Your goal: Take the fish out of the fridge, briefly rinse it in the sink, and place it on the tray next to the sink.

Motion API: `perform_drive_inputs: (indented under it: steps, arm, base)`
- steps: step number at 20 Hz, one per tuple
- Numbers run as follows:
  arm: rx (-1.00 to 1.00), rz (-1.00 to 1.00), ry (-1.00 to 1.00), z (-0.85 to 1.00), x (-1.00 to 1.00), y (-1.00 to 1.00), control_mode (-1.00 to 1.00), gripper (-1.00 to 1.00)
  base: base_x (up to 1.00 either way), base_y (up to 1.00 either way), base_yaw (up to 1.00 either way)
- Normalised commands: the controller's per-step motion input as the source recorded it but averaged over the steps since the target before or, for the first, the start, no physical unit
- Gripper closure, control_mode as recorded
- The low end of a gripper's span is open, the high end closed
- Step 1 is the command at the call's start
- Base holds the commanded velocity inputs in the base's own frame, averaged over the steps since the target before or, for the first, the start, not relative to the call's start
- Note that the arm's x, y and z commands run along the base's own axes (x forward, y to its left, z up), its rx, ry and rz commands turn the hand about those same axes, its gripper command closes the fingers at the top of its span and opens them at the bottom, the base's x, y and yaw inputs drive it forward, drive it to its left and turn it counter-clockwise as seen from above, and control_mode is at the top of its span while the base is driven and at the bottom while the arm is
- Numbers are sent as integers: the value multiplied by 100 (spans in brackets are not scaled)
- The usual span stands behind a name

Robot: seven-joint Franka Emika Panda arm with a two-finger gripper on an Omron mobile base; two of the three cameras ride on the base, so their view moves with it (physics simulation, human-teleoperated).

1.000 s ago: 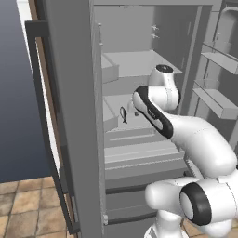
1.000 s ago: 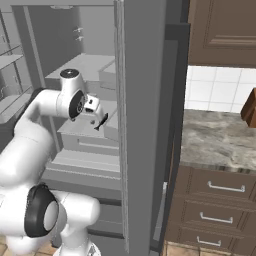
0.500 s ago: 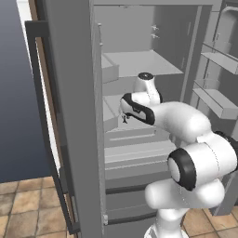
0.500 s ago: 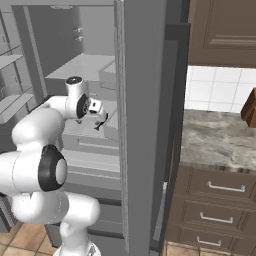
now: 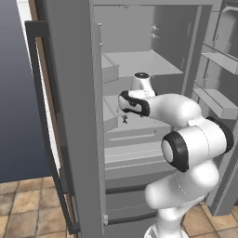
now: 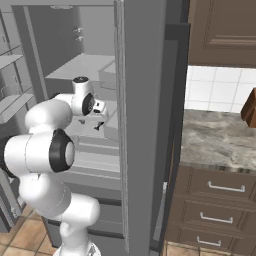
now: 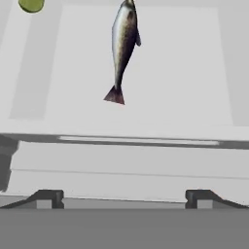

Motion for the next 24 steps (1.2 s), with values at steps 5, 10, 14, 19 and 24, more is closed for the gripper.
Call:
perform_drive_inputs:
  steps: [5,10,14,19,24]
  arm:
    - [0,0,-4,-22,40,3,-100,-100]
    - [0,0,0,-13,48,5,-100,-100]
    - [0,0,0,-11,53,1,-100,-100]
    - [-2,0,0,-30,30,0,-100,-100]
    - [-4,0,-1,-37,9,0,-100,-100]
  base:
    - [0,0,0]
    - [0,0,0]
    - [0,0,0]
    - [0,0,0]
    - [0,0,0]
